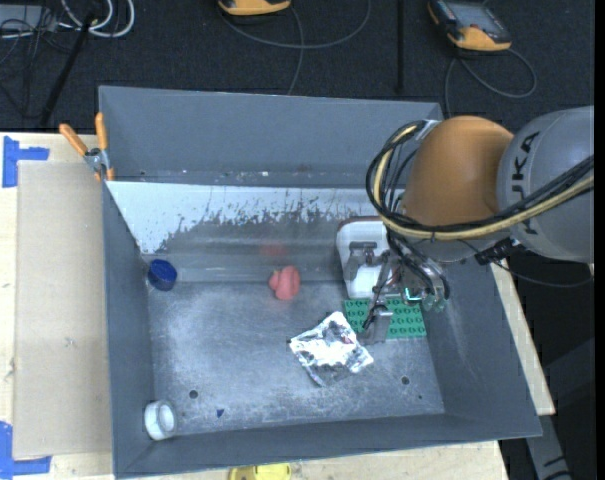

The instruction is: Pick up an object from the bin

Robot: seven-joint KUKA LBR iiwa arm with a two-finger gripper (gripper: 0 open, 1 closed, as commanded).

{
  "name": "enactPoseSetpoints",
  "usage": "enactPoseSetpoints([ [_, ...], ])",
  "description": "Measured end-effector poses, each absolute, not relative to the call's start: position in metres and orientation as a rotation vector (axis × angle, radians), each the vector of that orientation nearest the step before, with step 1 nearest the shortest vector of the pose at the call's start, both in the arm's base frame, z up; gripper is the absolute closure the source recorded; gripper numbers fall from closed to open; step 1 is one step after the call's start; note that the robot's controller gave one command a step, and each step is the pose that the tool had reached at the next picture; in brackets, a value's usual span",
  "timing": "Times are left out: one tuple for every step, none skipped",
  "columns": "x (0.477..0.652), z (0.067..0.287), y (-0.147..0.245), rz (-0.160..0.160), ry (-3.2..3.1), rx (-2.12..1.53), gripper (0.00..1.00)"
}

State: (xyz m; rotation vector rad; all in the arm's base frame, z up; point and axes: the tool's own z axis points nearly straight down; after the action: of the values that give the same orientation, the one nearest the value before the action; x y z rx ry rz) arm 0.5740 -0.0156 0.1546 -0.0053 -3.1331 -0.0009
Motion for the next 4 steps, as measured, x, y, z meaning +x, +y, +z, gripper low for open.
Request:
enactPoseSetpoints([
  [0.535,0.065,-0.017,-0.001,-3.132,0.056,0.00],
  [0.501,0.101,0.008,-0.003,-3.137,0.066,0.00],
  [0.501,0.099,0.021,-0.002,-3.138,0.056,0.00],
  [0.494,0.069,0.019,-0.001,-3.130,-0.213,0.00],
])
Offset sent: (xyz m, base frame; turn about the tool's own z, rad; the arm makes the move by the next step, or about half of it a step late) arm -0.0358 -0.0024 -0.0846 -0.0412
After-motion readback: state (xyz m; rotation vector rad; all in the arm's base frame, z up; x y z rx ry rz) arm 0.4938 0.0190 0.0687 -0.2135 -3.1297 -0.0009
